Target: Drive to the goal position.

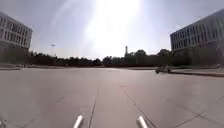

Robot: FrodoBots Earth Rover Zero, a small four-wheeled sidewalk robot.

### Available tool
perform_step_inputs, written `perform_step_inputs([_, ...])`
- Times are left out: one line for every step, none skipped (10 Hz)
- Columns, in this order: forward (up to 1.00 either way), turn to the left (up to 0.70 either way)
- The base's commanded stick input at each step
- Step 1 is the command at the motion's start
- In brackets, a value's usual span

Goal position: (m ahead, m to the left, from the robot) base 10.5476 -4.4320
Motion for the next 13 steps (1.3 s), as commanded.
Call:
perform_step_inputs([0.99,0.00])
perform_step_inputs([0.99,0.00])
perform_step_inputs([0.99,0.00])
perform_step_inputs([0.99,0.00])
perform_step_inputs([0.99,0.00])
perform_step_inputs([0.99,0.00])
perform_step_inputs([0.99,0.00])
perform_step_inputs([0.99,0.00])
perform_step_inputs([0.99,0.00])
perform_step_inputs([0.99,0.00])
perform_step_inputs([0.99,0.00])
perform_step_inputs([0.99,0.00])
perform_step_inputs([0.99,0.00])
